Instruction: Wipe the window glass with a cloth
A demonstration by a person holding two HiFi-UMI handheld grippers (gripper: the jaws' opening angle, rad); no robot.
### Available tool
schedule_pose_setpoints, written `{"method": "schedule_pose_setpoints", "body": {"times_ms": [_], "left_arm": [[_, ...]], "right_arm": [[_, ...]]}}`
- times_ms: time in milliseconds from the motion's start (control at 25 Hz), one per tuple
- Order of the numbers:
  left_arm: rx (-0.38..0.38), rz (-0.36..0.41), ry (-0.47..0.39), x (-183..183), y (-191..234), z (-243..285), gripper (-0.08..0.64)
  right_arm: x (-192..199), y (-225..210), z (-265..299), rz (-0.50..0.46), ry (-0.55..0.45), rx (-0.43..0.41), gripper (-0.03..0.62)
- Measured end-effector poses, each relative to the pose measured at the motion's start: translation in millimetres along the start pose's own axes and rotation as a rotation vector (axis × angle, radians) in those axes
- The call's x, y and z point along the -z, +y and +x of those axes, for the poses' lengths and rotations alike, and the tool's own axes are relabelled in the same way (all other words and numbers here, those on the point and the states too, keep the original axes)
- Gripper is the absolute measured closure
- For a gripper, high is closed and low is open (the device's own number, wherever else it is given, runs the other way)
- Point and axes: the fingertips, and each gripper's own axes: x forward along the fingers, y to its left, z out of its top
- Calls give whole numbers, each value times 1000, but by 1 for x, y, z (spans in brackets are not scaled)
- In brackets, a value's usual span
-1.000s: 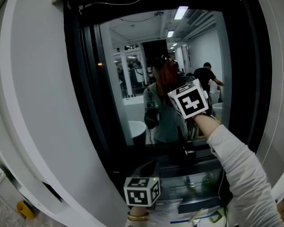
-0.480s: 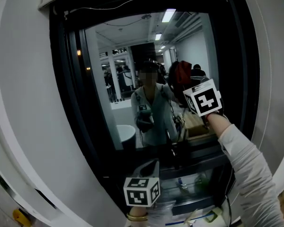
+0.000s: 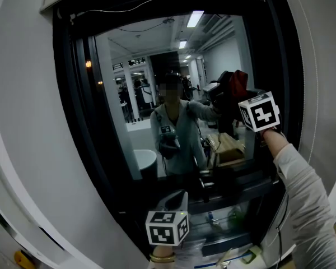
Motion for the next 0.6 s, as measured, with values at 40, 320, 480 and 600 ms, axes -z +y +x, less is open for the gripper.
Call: {"method": "schedule_pose_setpoints", "body": {"times_ms": [40,320,480,600], "left_arm": [[0,-2,0,0,1,1,555],[3,-2,5,3,2,3,555],[-3,1,6,3,6,1,555],[-12,-5,5,4,12,-3,555]], "right_arm": [[3,-6,0,-1,6,11,541],[17,-31,-1,1,38,65,541],[17,-31,-3,-3,38,75,541],[11,-14,-16,-21,-1,44,541]]}}
